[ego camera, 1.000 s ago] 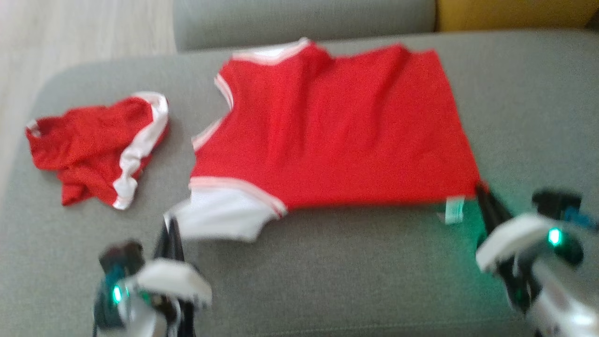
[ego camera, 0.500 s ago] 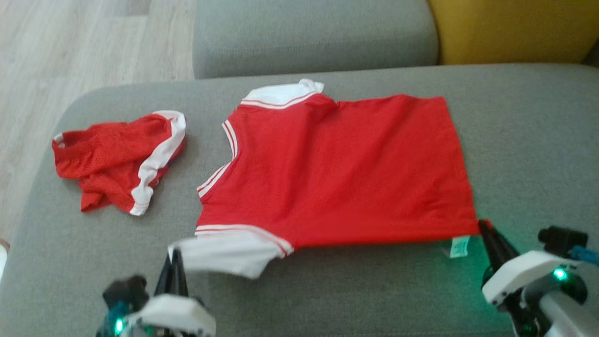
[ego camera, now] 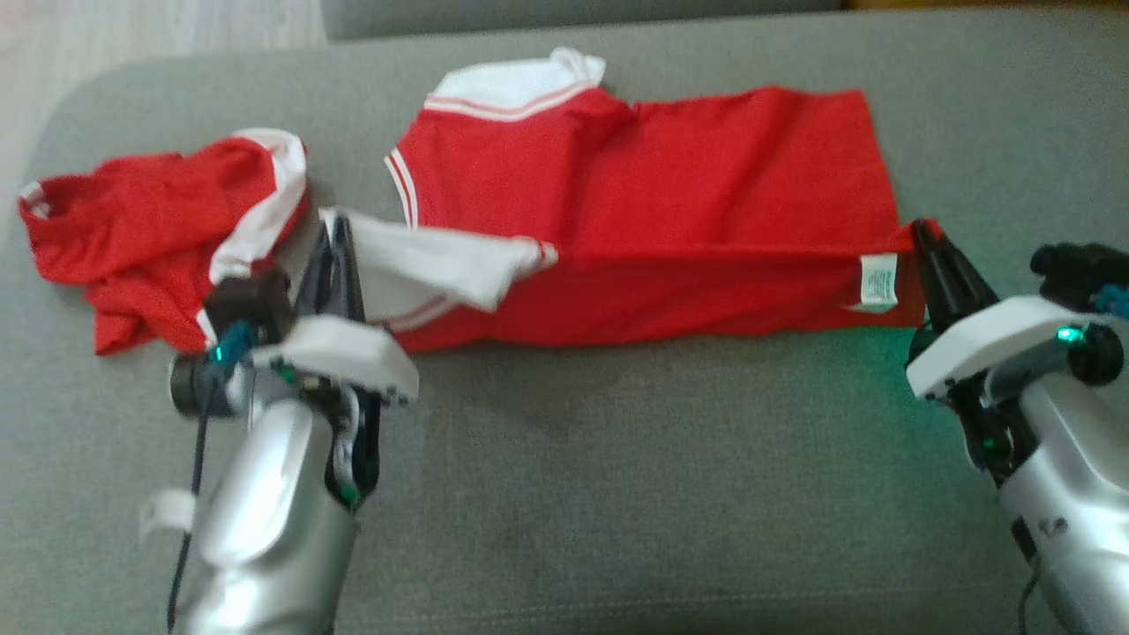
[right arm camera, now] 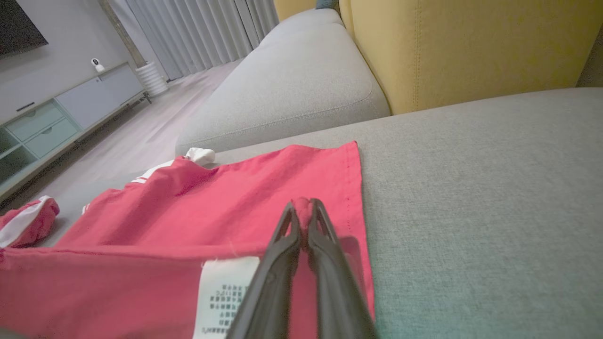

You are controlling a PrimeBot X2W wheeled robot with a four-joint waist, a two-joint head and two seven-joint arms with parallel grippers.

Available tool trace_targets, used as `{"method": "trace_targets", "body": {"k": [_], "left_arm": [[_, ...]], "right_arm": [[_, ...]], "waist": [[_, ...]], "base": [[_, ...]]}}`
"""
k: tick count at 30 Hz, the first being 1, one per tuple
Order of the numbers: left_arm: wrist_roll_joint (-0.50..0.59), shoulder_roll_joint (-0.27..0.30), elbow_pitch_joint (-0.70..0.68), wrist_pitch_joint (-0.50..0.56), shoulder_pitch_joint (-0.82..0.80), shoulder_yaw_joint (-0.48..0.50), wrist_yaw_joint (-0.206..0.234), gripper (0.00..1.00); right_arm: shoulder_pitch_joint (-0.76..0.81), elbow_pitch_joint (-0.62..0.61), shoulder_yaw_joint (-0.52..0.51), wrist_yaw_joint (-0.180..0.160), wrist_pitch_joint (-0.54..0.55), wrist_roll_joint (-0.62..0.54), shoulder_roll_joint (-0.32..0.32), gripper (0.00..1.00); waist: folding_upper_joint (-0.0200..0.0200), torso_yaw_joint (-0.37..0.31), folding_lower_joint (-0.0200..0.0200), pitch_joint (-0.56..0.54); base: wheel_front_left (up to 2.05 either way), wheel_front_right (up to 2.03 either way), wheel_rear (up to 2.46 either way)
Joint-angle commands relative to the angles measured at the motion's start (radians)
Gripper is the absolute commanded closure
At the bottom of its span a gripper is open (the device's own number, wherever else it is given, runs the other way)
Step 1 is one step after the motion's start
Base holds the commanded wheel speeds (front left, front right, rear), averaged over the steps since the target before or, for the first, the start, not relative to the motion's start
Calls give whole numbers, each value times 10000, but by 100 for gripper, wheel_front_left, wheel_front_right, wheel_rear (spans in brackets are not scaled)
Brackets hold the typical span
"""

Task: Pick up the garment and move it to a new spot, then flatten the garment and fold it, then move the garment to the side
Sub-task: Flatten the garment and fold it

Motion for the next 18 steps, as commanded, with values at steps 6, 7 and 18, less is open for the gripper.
{"method": "trace_targets", "body": {"k": [6,7,18], "left_arm": [[196,155,367,-122,-1809,62,59,100],[196,155,367,-122,-1809,62,59,100],[-246,155,938,-122,-1877,-73,492,0]], "right_arm": [[-1069,610,100,65,-390,-397,-20,100],[-1069,610,100,65,-390,-397,-20,100],[-1630,1068,142,65,-1044,-364,272,0]], "waist": [[0,-63,0,1137],[0,-63,0,1137],[0,-35,0,1510]], "base": [[0,0,0],[0,0,0],[0,0,0]]}}
